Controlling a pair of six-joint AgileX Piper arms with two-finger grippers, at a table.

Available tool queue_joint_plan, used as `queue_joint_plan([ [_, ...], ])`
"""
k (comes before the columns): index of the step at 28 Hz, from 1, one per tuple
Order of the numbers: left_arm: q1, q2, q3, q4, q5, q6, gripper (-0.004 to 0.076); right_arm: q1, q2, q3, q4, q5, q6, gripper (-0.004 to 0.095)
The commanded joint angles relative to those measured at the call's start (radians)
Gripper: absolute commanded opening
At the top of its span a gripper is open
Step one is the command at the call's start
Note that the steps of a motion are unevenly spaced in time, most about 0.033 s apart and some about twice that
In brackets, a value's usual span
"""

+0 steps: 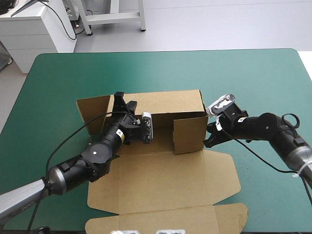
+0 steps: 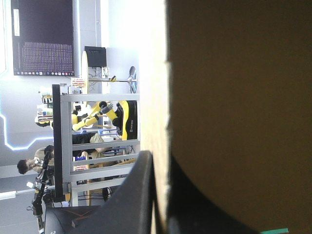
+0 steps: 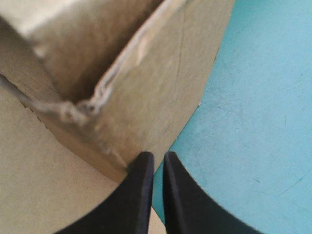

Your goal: Fold the box

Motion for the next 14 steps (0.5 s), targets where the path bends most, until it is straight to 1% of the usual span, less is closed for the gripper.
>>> queue_joint_plan([
  [1, -0.003, -0.021, -0.013, -0.011, 0.020, -0.015, -0.0008, -0.006, -0.037, -0.023, 0.010, -0.003, -0.050, 0.0242],
  [4, -0.003, -0.021, -0.013, -0.011, 0.020, -0.015, -0.0008, -0.006, -0.042, -0.023, 0.010, 0.028, -0.096, 0.0514],
  [5, -0.003, -0.021, -0.013, -0.011, 0.020, -0.015, -0.0008, -0.006, -0.042, -0.023, 0.010, 0.037, -0.108, 0.0534],
  [9, -0.003, -0.021, -0.013, -0.011, 0.020, -0.015, -0.0008, -0.006, -0.040, -0.023, 0.016, 0.053, -0.120, 0.0534],
  [14, -0.003, -0.021, -0.013, -0.011, 0.020, -0.015, -0.0008, -0.006, -0.040, -0.023, 0.017, 0.097, -0.141, 0.0535],
])
